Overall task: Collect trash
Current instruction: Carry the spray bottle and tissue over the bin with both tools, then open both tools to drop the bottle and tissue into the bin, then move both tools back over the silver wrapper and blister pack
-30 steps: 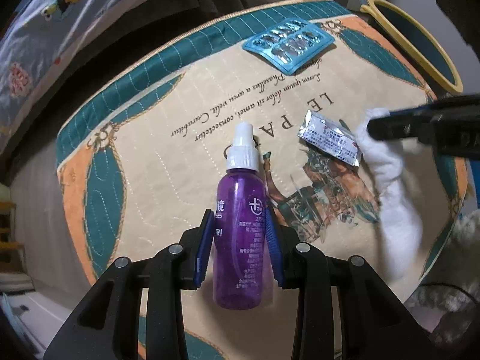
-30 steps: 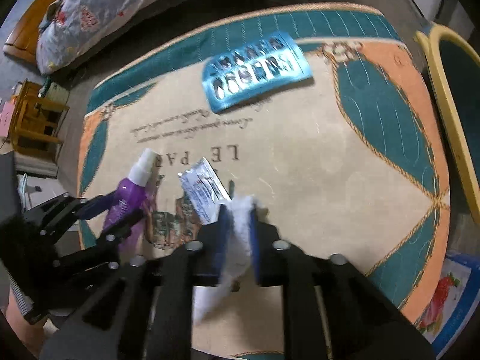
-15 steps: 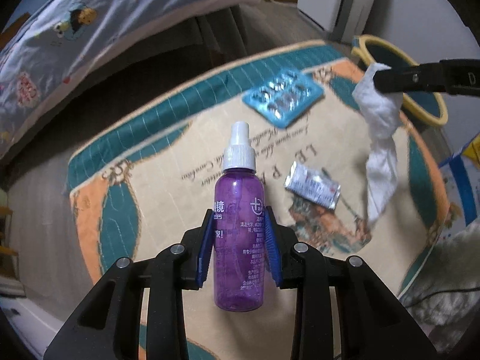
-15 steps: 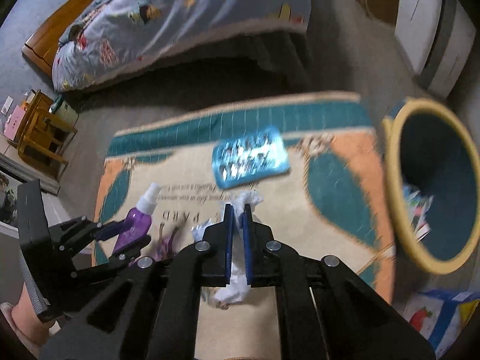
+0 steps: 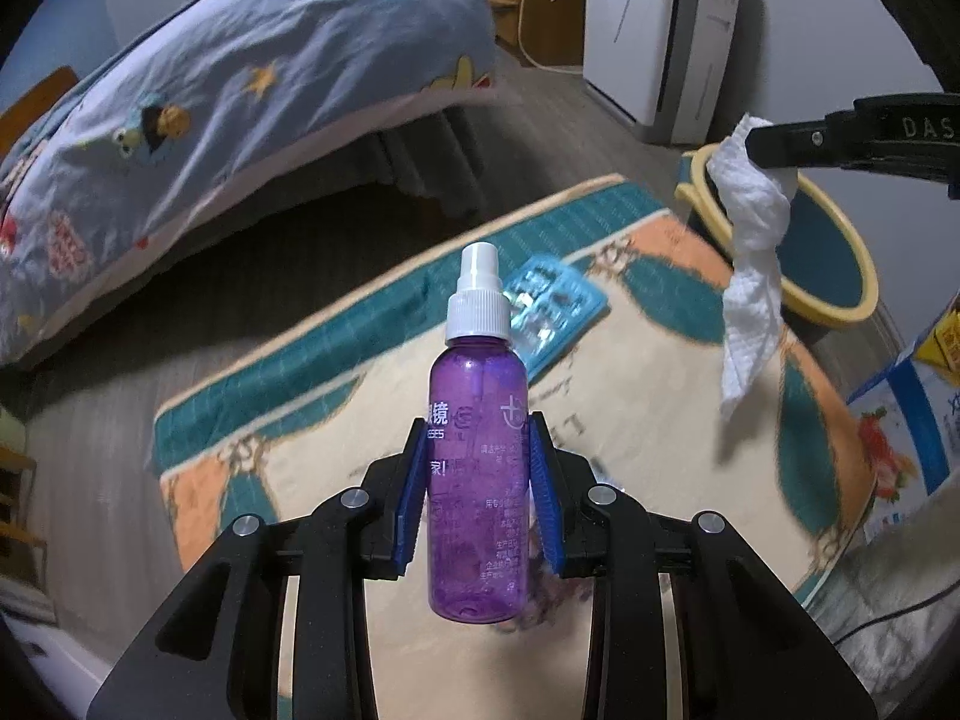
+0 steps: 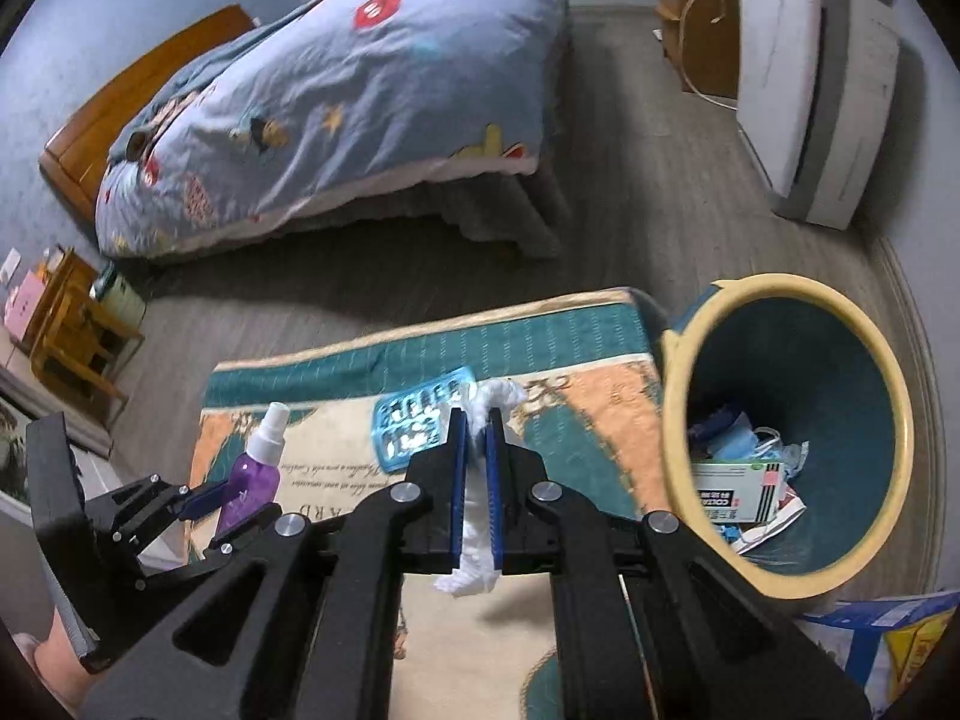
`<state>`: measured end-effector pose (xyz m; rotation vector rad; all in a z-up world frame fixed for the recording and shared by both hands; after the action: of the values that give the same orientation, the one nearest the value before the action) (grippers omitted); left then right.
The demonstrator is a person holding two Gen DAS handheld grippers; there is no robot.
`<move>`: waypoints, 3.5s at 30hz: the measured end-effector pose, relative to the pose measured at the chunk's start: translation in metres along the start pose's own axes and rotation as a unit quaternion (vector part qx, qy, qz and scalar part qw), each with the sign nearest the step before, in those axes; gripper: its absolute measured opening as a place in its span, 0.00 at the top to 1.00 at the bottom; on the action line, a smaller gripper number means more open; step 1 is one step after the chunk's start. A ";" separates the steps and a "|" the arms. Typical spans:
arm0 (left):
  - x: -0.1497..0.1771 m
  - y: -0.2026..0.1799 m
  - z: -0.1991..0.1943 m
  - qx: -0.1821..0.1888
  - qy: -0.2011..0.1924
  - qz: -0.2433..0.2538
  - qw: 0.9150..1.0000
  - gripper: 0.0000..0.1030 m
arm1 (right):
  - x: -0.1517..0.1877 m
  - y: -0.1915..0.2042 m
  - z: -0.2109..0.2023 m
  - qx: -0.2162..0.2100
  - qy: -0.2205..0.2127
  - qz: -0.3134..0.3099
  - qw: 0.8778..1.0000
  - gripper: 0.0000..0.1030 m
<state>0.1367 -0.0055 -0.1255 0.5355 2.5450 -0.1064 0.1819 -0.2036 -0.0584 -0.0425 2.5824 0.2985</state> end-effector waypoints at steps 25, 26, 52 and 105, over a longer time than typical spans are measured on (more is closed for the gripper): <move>-0.070 -0.115 0.028 0.067 -0.018 0.057 0.996 0.68 | -0.006 -0.148 -0.045 0.052 -0.045 0.110 0.991 0.94; -0.072 -0.122 0.030 0.070 -0.017 0.060 0.996 0.68 | -0.004 -0.156 -0.046 0.054 -0.046 0.117 0.991 0.94; -0.108 -0.223 0.079 0.139 -0.002 0.086 0.987 0.68 | 0.009 -0.253 -0.023 0.137 -0.003 0.160 0.978 0.94; -0.047 -0.069 0.021 0.005 -0.020 0.009 1.000 0.08 | -0.017 -0.119 -0.007 0.112 0.006 0.109 0.988 0.06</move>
<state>0.1561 -0.0894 -0.1213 0.5555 2.5014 -0.1217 0.2033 -0.3219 -0.0677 0.3217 2.6197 0.0835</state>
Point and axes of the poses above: each gripper's, at about its wrist camera, not at the fingertips, and z roughly the way its jaws point, y to its left, x to its underside, the point moved 2 cm from there along z, roughly the way its jaws point, and after that the axes turned 3 degrees about x, right-handed, at the moved point
